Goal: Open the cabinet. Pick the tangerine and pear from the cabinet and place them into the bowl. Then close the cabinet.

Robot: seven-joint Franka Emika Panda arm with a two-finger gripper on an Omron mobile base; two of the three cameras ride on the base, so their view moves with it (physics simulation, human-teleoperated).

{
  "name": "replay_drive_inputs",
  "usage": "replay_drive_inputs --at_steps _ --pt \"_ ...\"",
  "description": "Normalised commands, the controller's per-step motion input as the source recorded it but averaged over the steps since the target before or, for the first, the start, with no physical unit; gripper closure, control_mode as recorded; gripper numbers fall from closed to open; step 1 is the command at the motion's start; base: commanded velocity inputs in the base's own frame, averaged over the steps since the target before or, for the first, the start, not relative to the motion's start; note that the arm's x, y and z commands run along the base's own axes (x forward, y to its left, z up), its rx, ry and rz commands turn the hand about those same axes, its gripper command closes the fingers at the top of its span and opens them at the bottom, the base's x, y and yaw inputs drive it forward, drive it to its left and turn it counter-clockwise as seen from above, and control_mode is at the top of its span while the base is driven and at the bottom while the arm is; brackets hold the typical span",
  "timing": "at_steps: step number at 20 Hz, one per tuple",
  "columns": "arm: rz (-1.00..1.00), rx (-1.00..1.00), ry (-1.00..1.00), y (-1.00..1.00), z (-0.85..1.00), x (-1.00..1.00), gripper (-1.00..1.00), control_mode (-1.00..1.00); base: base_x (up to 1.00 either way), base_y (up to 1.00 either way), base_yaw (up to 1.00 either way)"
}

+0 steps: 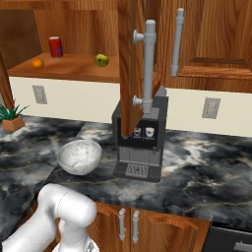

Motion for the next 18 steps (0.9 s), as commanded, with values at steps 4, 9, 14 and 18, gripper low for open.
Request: replay_drive_inputs --at_steps 4,9,14,18 --pt "0.0 0.12 -0.08 -0.75 0.01 -0.77 -1.0 -1.0 0.0 0.0 0.0" --pt "0.14 0.18 -0.12 -0.86 0.07 -0.56 -1.0 -1.0 0.0 0.0 0.0" --pt "0.26 0.21 -0.05 -0.97 0.11 -0.52 -1.0 -1.0 0.0 0.0 0.0" --pt "0.33 0.18 0.0 -0.89 0.02 -0.27 -1.0 -1.0 0.0 0.0 0.0"
